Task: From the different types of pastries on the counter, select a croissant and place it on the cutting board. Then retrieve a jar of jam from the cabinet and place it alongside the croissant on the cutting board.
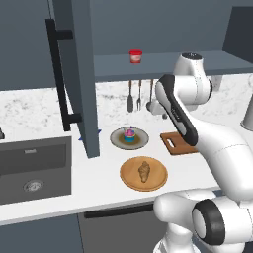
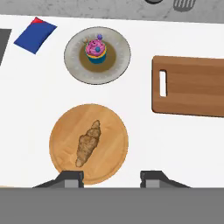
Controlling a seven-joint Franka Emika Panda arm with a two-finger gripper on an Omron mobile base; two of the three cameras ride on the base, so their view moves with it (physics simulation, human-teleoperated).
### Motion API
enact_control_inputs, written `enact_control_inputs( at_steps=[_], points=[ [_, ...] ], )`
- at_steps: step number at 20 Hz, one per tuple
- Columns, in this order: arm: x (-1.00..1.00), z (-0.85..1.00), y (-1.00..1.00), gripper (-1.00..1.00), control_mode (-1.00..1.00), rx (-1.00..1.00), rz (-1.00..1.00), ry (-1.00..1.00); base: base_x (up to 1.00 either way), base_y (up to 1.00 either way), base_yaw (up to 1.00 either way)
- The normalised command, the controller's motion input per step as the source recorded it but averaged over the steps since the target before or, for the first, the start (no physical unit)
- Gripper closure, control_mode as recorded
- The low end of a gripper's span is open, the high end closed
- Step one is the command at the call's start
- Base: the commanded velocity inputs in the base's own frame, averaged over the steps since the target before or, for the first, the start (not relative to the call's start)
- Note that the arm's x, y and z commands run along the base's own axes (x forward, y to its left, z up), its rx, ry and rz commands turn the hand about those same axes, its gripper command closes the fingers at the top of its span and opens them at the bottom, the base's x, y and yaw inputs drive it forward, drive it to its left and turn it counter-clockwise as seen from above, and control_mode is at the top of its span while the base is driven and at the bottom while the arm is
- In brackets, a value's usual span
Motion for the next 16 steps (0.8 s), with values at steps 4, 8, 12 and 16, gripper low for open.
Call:
enact_control_inputs(
  at_steps=[4, 8, 12, 16],
  points=[
    [0.0, -0.07, 0.0, -1.0, -1.0, -0.01, 0.0, 0.0, 0.0, 0.0, 0.0],
    [0.0, -0.36, 0.31, -1.0, -1.0, -0.03, 0.0, -0.04, 0.0, 0.0, 0.0],
    [-0.03, -0.78, 0.05, -1.0, -1.0, 0.11, -0.01, -0.06, 0.0, 0.0, 0.0],
    [0.0, -0.93, 0.0, -1.0, -1.0, 0.14, -0.05, 0.02, 0.0, 0.0, 0.0]
  ],
)
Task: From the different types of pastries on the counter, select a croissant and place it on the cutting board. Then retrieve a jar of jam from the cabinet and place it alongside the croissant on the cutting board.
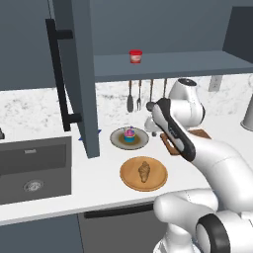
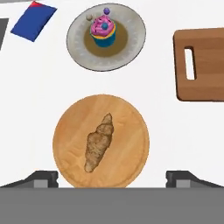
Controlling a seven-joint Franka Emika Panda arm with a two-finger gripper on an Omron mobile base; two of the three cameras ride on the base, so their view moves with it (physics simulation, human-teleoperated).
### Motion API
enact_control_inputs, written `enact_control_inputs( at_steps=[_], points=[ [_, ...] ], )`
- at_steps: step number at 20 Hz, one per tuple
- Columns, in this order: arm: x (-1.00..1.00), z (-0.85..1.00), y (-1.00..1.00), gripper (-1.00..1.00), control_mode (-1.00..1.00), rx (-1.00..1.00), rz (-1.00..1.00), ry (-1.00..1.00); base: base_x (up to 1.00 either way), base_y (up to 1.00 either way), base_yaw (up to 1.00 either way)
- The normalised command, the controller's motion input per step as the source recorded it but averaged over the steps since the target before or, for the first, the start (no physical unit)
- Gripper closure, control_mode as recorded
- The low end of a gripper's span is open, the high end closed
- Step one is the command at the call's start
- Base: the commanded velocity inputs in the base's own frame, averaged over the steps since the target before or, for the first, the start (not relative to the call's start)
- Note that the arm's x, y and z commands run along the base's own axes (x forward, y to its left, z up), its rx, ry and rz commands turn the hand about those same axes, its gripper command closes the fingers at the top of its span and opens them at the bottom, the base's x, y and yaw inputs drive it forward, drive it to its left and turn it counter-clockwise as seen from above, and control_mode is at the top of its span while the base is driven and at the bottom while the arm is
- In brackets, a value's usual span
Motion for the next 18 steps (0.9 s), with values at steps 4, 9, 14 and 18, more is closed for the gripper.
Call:
enact_control_inputs(
  at_steps=[4, 9, 14, 18],
  points=[
    [0.0, -0.53, 0.14, -1.0, -1.0, 0.03, -0.1, 0.12, 0.0, 0.0, 0.0],
    [0.0, -0.09, 0.25, -1.0, -1.0, 0.0, -0.11, 0.17, 0.0, 0.0, 0.0],
    [0.01, -0.36, 0.19, -1.0, -1.0, 0.0, -0.06, 0.11, 0.0, 0.0, 0.0],
    [0.13, -0.71, 0.16, -1.0, -1.0, 0.0, 0.0, 0.07, 0.0, 0.0, 0.0]
  ],
)
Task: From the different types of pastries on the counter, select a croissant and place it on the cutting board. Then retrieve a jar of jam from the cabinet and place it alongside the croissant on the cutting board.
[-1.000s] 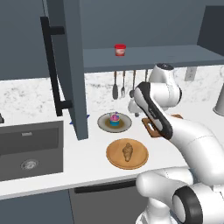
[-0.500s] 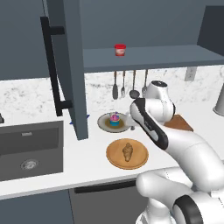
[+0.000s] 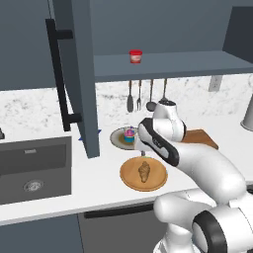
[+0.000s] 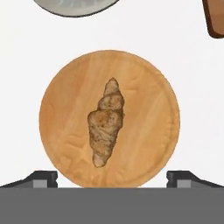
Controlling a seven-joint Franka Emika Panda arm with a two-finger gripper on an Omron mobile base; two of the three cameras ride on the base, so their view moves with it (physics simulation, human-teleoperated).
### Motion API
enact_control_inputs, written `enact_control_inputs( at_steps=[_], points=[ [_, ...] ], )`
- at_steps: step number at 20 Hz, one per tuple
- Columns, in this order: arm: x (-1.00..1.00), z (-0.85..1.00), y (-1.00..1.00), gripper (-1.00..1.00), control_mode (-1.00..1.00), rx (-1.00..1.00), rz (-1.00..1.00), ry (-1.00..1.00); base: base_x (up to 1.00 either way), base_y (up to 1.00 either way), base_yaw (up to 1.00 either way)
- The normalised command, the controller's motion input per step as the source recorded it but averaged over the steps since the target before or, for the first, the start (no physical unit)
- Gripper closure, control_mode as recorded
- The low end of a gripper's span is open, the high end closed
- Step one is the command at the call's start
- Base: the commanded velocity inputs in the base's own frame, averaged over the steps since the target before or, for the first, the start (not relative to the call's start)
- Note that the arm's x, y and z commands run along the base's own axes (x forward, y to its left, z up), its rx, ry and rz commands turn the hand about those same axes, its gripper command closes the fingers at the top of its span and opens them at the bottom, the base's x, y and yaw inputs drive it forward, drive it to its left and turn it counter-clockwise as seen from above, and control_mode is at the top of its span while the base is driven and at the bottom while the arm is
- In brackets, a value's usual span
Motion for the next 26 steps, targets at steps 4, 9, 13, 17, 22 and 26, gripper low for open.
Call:
enact_control_inputs(
  at_steps=[4, 9, 13, 17, 22, 26],
  points=[
    [0.17, -0.59, 0.04, -1.0, -1.0, 0.0, 0.0, 0.07, 0.0, 0.0, 0.0],
    [0.12, -0.55, 0.1, -1.0, -1.0, 0.0, 0.0, 0.03, 0.0, 0.0, 0.0],
    [0.1, -0.44, 0.27, -1.0, -1.0, 0.0, 0.0, 0.06, 0.0, 0.0, 0.0],
    [0.17, -0.31, 0.13, -1.0, -1.0, 0.0, 0.0, 0.04, 0.0, 0.0, 0.0],
    [0.49, -0.26, 0.02, -1.0, -1.0, 0.0, 0.0, 0.03, 0.0, 0.0, 0.0],
    [0.16, -0.24, 0.03, 1.0, -1.0, 0.0, 0.0, 0.08, 0.0, 0.0, 0.0]
  ],
)
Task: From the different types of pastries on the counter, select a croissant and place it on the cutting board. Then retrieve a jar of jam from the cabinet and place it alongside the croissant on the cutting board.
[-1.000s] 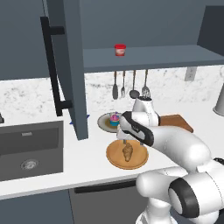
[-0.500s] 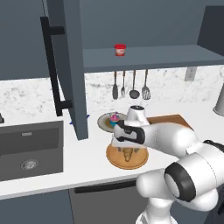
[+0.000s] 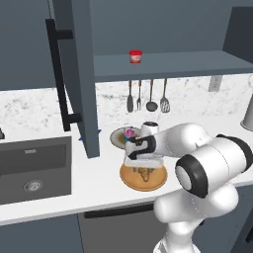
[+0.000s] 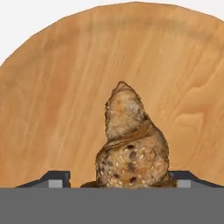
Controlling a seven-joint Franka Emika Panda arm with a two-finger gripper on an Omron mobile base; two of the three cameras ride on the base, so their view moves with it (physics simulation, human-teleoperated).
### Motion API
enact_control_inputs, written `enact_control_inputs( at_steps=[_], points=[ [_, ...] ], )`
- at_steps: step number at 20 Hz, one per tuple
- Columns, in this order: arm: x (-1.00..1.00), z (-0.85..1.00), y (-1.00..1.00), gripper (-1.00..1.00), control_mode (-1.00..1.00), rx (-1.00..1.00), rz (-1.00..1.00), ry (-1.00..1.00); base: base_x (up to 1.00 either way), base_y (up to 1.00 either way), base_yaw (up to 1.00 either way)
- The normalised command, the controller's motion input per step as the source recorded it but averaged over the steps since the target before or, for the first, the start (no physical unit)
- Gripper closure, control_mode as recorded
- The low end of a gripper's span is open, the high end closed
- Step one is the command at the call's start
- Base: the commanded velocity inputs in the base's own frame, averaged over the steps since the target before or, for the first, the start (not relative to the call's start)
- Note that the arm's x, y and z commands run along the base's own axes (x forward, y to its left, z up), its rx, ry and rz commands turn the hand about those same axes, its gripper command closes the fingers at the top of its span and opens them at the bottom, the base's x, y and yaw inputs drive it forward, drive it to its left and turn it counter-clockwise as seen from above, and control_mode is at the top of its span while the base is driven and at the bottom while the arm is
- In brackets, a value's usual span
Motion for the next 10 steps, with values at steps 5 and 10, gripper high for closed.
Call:
enact_control_inputs(
  at_steps=[5, 10],
  points=[
    [-0.03, 0.2, -0.28, 1.0, -1.0, -0.03, 0.11, -0.16, 0.0, 0.0, 0.0],
    [-0.12, 0.67, -0.52, 1.0, -1.0, -0.05, 0.06, -0.31, 0.0, 0.0, 0.0]
  ],
)
